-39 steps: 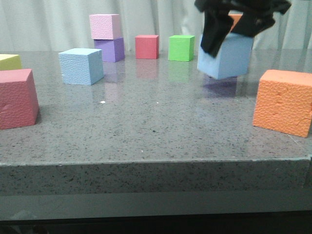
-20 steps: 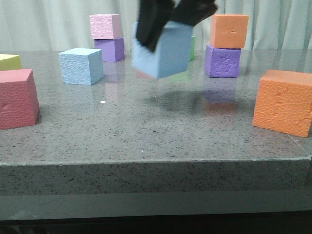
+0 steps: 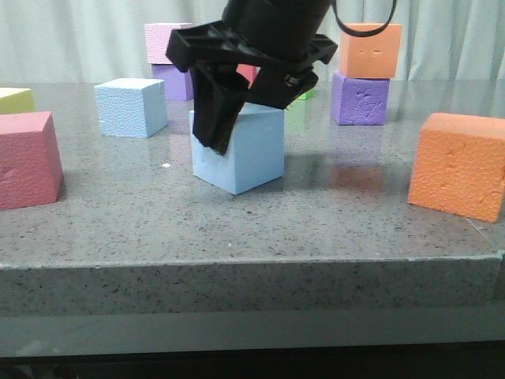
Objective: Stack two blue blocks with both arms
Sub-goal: 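Lift the light-blue cube with the right gripper and carry it toward the table center, then set the light-blue cube down and open the right gripper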
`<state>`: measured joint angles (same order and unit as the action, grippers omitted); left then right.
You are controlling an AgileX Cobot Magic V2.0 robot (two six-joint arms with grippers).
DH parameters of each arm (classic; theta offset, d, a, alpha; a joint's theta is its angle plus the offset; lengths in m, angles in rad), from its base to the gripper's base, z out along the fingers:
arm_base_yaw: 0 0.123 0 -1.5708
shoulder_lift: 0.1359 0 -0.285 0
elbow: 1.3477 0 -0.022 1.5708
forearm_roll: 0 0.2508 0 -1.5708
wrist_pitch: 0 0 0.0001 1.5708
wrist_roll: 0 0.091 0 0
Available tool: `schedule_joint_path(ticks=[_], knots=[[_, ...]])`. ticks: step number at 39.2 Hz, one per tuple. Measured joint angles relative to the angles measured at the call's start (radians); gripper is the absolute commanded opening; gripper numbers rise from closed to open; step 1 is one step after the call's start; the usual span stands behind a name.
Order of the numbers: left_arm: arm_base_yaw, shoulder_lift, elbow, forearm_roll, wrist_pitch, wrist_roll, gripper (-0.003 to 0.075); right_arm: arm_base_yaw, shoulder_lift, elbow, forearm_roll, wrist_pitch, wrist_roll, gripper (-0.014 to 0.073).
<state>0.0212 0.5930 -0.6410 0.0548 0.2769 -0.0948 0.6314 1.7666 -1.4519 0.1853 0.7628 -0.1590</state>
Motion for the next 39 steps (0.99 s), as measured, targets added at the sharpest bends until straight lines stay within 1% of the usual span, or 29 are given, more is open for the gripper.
schedule_joint_path(ticks=[2,8,11,14,19,23,32,37,39], knots=[[0.0,0.0,0.0,0.0,0.0,0.0,0.0692,0.0,0.0,0.0,0.0,0.001,0.0,0.0614],[0.0,0.0,0.0,0.0,-0.002,0.0,0.0692,0.0,-0.041,-0.02,0.0,0.025,0.0,0.0617],[0.0,0.0,0.0,0.0,-0.002,0.0,0.0692,0.0,-0.081,-0.043,0.002,0.037,0.0,0.0605],[0.0,0.0,0.0,0.0,-0.002,0.0,0.0692,0.0,-0.121,-0.069,0.004,0.053,0.0,0.057],[0.0,0.0,0.0,0.0,-0.002,0.0,0.0692,0.0,-0.179,-0.11,0.004,0.09,0.015,0.044],[0.0,0.0,0.0,0.0,-0.002,0.0,0.0692,0.0,-0.216,-0.116,0.004,0.106,0.028,0.0304],[0.0,0.0,0.0,0.0,-0.002,0.0,0.0692,0.0,-0.263,-0.116,0.004,0.116,0.036,0.0031],[0.0,0.0,0.0,0.0,-0.002,0.0,0.0692,0.0,-0.275,-0.116,0.004,0.117,0.036,-0.0074],[0.0,0.0,0.0,0.0,-0.002,0.0,0.0692,0.0,-0.283,-0.116,0.004,0.118,0.038,-0.0069]])
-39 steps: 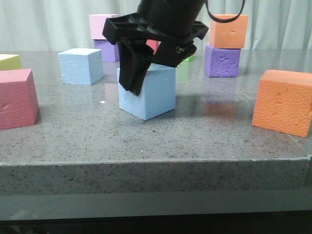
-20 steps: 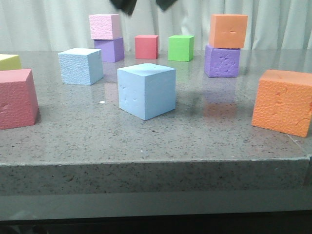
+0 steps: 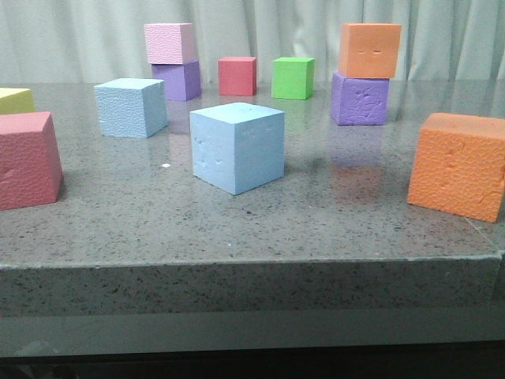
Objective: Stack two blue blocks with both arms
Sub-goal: 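Set the light-blue cube down and open the right gripper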
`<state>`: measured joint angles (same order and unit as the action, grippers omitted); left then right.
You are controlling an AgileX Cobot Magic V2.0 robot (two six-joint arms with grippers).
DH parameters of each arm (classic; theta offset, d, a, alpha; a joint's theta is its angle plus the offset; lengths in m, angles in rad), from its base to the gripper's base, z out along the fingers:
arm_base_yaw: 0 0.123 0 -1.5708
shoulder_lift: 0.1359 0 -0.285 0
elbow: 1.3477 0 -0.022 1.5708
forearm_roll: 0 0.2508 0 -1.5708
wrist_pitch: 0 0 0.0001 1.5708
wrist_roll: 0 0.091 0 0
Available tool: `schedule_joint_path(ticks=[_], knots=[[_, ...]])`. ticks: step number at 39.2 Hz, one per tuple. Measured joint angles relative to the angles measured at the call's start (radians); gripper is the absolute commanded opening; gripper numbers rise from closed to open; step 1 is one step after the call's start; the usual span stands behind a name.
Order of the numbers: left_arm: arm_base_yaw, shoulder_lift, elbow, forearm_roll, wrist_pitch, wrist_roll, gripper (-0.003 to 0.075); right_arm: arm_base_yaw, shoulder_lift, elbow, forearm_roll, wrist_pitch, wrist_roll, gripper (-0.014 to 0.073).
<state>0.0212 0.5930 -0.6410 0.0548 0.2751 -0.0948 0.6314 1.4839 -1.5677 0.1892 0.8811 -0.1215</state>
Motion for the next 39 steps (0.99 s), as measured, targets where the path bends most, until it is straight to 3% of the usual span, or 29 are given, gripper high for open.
schedule_joint_path(ticks=[9,24,39], knots=[[0.0,0.0,0.0,0.0,0.0,0.0,0.0692,-0.1,-0.079,0.026,0.004,0.028,0.011,-0.0071],[0.0,0.0,0.0,0.0,0.0,0.0,0.0692,-0.512,-0.361,0.309,-0.048,0.028,0.016,-0.0071],[0.0,0.0,0.0,0.0,0.0,0.0,0.0692,-0.557,-0.745,0.7,-0.048,-0.109,0.016,-0.0071]])
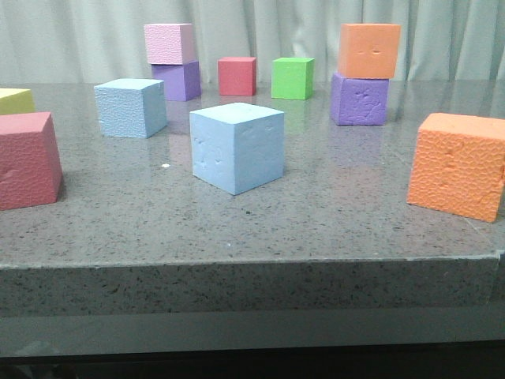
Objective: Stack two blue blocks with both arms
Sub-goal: 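Set the light-blue cube down and open the right gripper, then lower the left gripper onto the other light-blue cube and grasp it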
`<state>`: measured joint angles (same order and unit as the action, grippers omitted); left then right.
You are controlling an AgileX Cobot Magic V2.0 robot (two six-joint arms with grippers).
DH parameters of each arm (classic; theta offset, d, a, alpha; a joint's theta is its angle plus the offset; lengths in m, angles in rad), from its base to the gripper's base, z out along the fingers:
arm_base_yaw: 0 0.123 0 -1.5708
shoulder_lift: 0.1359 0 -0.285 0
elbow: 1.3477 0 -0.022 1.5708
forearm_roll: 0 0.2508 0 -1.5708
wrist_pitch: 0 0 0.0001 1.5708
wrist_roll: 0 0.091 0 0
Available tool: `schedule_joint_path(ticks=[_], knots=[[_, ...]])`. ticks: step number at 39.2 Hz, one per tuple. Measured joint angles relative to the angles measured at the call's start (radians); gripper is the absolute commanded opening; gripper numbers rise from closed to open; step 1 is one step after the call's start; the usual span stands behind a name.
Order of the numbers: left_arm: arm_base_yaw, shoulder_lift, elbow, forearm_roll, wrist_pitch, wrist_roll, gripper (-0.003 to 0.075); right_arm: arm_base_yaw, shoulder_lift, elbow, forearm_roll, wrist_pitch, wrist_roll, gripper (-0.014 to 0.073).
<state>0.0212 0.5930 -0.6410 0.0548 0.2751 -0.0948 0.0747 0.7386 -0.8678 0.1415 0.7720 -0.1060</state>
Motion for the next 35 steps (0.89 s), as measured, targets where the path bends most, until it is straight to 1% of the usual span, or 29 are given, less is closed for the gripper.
schedule_joint_path(ticks=[6,12,18,22,24,31,35], knots=[[0.0,0.0,0.0,0.0,-0.002,0.0,0.0692,-0.002,-0.188,0.182,0.0,-0.055,0.0,-0.0071],[0.0,0.0,0.0,0.0,-0.006,0.0,0.0692,-0.002,-0.308,0.302,0.0,-0.091,0.0,-0.0071],[0.0,0.024,-0.005,0.0,-0.017,0.0,0.0692,-0.002,-0.345,0.366,0.0,-0.134,0.001,-0.0071],[0.0,0.083,-0.035,0.0,-0.01,0.0,0.0692,-0.002,-0.345,0.377,0.002,-0.161,0.001,-0.0071],[0.0,0.12,-0.063,0.0,0.003,0.0,0.0692,-0.002,-0.345,0.379,0.002,-0.168,0.001,-0.0071],[0.0,0.318,-0.245,0.0,0.068,0.0,0.0692,-0.002,-0.345,0.379,0.002,-0.18,0.001,-0.0071],[-0.038,0.46,-0.374,0.0,0.126,0.0,0.0692,-0.002,-0.345,0.379,0.002,-0.18,0.001,-0.0071]])
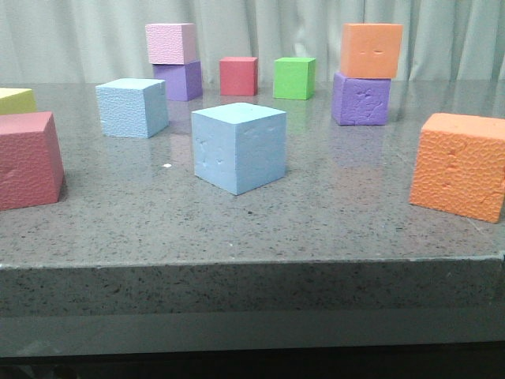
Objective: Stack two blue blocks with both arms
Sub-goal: 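Lower the left gripper onto the other light-blue cube and grasp it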
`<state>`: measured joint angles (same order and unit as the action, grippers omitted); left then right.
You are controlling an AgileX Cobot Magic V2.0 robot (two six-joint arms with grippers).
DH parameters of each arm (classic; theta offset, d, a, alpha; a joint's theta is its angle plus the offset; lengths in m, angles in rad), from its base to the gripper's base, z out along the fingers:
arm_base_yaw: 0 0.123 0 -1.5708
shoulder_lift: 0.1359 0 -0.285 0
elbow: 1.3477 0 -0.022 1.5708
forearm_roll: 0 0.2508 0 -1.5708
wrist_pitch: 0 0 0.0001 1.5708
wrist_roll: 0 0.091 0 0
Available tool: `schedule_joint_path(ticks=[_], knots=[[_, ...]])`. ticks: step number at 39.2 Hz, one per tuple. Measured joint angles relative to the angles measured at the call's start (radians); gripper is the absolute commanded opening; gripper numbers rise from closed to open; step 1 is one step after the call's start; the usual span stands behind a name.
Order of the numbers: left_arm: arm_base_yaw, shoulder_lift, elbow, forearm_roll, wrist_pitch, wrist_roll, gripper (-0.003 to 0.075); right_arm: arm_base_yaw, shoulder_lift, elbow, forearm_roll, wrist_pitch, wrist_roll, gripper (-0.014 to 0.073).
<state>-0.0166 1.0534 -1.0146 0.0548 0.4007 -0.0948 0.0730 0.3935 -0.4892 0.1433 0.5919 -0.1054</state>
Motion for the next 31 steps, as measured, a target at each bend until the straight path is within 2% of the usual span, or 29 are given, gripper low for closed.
schedule_joint_path(ticks=[15,23,31], knots=[[-0.231,0.546,-0.532,0.0,0.303,0.044,0.0692,0.0,0.0,0.0,0.0,0.0,0.002,-0.0071],[-0.289,0.721,-0.717,0.0,0.42,0.048,0.0692,0.0,0.0,0.0,0.0,-0.001,0.002,-0.0071],[-0.329,0.84,-0.822,-0.002,0.51,0.051,0.0692,0.0,0.0,0.0,0.0,-0.004,0.002,-0.0071]])
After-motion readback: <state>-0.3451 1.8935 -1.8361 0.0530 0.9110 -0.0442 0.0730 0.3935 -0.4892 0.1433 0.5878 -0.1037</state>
